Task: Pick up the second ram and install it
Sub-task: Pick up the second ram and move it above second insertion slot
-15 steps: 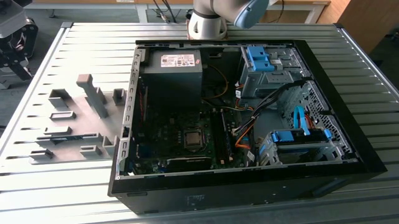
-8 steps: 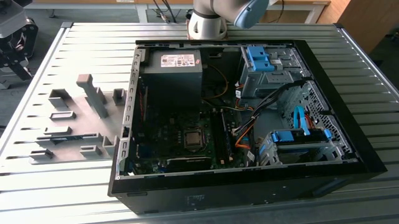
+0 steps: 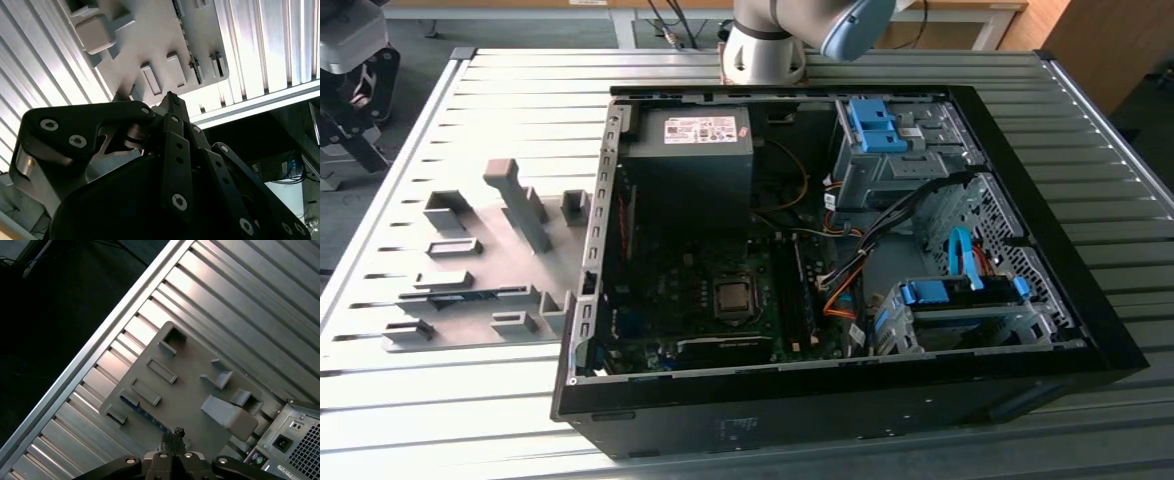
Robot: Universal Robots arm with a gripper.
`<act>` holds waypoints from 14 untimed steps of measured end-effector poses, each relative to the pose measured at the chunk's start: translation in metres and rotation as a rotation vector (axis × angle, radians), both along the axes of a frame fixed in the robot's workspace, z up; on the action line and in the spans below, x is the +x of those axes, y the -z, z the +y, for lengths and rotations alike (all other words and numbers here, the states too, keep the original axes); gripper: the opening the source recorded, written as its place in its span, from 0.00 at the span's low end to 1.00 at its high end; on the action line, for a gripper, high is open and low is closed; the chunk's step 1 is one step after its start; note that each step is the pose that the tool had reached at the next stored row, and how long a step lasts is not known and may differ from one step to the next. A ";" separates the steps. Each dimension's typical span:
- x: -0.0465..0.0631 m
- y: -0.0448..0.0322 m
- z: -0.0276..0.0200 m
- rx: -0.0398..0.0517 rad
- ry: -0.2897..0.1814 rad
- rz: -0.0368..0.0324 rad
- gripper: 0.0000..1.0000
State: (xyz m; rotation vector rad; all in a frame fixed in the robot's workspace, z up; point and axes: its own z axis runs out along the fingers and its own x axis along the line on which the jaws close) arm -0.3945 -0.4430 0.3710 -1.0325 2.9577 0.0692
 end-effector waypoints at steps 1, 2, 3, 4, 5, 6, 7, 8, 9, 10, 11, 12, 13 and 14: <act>0.000 0.0000 0.0000 0.0000 -0.011 0.0000 0.10; 0.000 0.0000 0.0000 0.0000 -0.013 0.0000 0.10; 0.000 0.0000 0.0000 0.0000 -0.013 0.0001 0.10; 0.000 0.0000 0.0000 0.0000 -0.014 0.0000 0.10; 0.000 0.0000 0.0000 0.0000 -0.015 0.0000 0.10; 0.000 0.0000 0.0000 0.0000 -0.015 0.0000 0.10; 0.000 0.0000 0.0000 0.0000 -0.015 0.0000 0.10; 0.000 0.0000 0.0000 0.0000 -0.015 0.0000 0.10; 0.000 0.0000 0.0000 0.0000 -0.015 0.0001 0.10; 0.000 0.0000 0.0000 0.0000 -0.015 0.0000 0.10; 0.000 0.0000 0.0000 0.0000 -0.015 0.0000 0.10; 0.000 0.0000 0.0000 0.0000 -0.015 0.0000 0.10; 0.000 0.0000 0.0000 0.0000 -0.015 0.0001 0.10; 0.000 0.0000 0.0000 0.0000 -0.015 0.0001 0.10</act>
